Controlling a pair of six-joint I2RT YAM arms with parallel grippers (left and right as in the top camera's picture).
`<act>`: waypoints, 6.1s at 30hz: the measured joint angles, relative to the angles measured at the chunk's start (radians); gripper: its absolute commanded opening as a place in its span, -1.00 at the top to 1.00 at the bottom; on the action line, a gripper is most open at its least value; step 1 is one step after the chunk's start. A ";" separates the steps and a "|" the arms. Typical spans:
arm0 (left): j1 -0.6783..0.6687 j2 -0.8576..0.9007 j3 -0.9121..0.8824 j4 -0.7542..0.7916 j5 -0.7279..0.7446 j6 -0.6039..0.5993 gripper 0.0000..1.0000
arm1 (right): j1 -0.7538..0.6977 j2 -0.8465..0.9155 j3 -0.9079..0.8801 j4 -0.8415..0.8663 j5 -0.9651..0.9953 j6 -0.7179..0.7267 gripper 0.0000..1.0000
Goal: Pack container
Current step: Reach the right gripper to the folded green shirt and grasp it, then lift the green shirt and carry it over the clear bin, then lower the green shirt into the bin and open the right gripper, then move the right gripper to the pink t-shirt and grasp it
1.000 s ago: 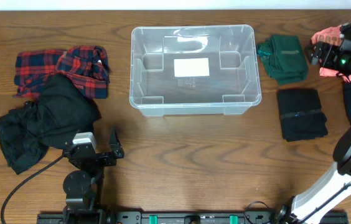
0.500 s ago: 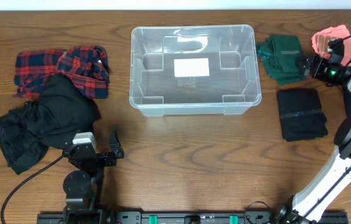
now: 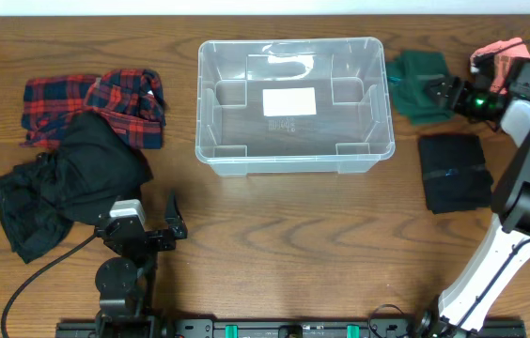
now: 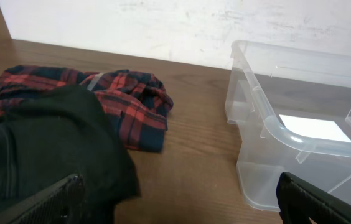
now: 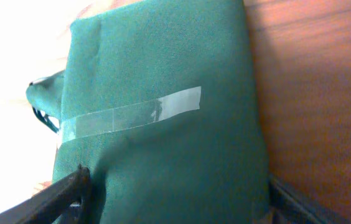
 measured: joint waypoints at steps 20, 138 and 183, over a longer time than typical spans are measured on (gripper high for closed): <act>0.000 0.000 0.000 0.000 0.000 0.000 -0.96 | 0.026 -0.087 0.000 -0.067 -0.006 0.064 0.97; 0.000 0.000 0.000 0.000 0.000 0.000 -0.96 | 0.528 -0.409 0.006 -0.467 0.605 -0.090 -0.99; 0.000 0.000 0.000 0.000 0.000 0.000 -0.96 | -0.369 -0.067 0.207 -0.329 0.344 -0.070 -0.98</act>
